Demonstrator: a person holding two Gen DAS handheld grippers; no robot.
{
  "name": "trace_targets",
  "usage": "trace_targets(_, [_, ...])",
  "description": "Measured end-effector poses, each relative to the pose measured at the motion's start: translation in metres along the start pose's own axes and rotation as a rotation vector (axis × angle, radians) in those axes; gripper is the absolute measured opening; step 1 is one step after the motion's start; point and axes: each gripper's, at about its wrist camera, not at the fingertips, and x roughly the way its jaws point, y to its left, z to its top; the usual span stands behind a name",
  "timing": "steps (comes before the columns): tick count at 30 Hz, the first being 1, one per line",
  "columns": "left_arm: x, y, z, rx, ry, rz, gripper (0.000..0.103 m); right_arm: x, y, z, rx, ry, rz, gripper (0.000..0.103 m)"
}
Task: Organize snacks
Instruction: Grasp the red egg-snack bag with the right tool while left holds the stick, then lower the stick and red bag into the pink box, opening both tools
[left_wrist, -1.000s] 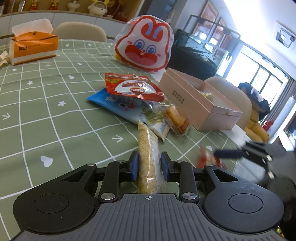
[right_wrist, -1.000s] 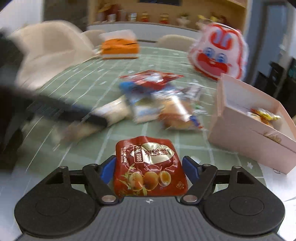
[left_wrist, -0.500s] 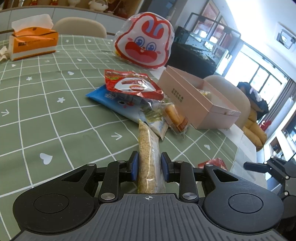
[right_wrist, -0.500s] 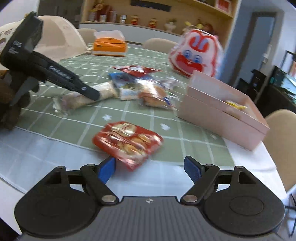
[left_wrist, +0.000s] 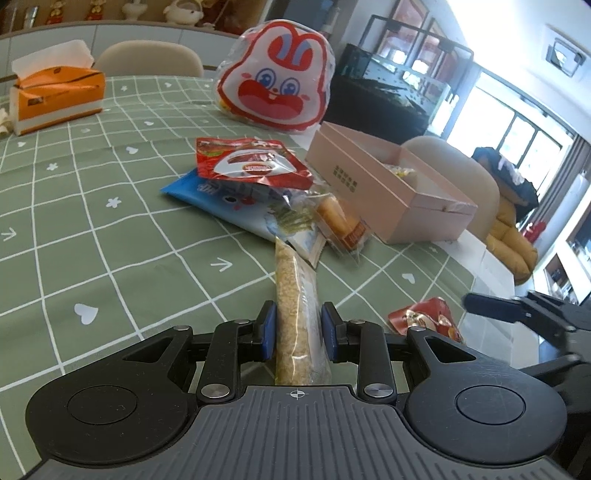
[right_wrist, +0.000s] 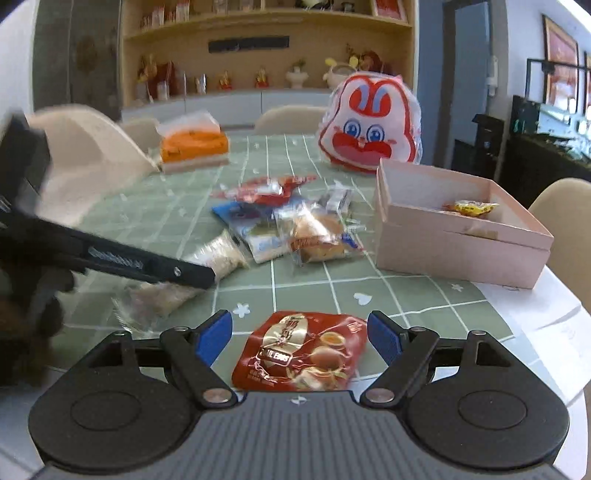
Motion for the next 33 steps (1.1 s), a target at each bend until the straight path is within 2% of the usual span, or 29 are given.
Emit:
trace_targets(3, [0.0, -0.003, -0.001, 0.016, 0.003, 0.003, 0.031, 0.015, 0.009, 0.0, -0.046, 0.064, -0.057, 0.081])
trace_targets(8, [0.0, -0.002, -0.001, 0.012, 0.001, -0.001, 0.031, 0.013, 0.0, -0.002, -0.004, 0.06, -0.07, 0.081])
trace_targets(19, [-0.001, -0.009, -0.001, 0.051, 0.025, 0.008, 0.032, 0.018, -0.021, -0.003, 0.121, 0.103, -0.038, 0.081])
trace_targets(20, [-0.001, -0.012, -0.001, 0.059, 0.037, 0.006, 0.031, 0.018, -0.022, -0.004, 0.126, 0.098, -0.03, 0.077])
trace_targets(24, [-0.003, -0.027, -0.005, 0.075, 0.078, -0.013, 0.031, 0.01, -0.021, -0.006, 0.081, 0.08, -0.034, 0.073])
trace_targets(28, [-0.004, -0.044, -0.012, 0.089, 0.107, -0.022, 0.031, -0.005, -0.029, -0.008, 0.064, 0.055, 0.003, 0.072])
trace_targets(33, [-0.007, -0.069, -0.021, 0.107, 0.125, -0.019, 0.031, -0.033, -0.045, -0.007, 0.071, -0.017, 0.001, 0.072])
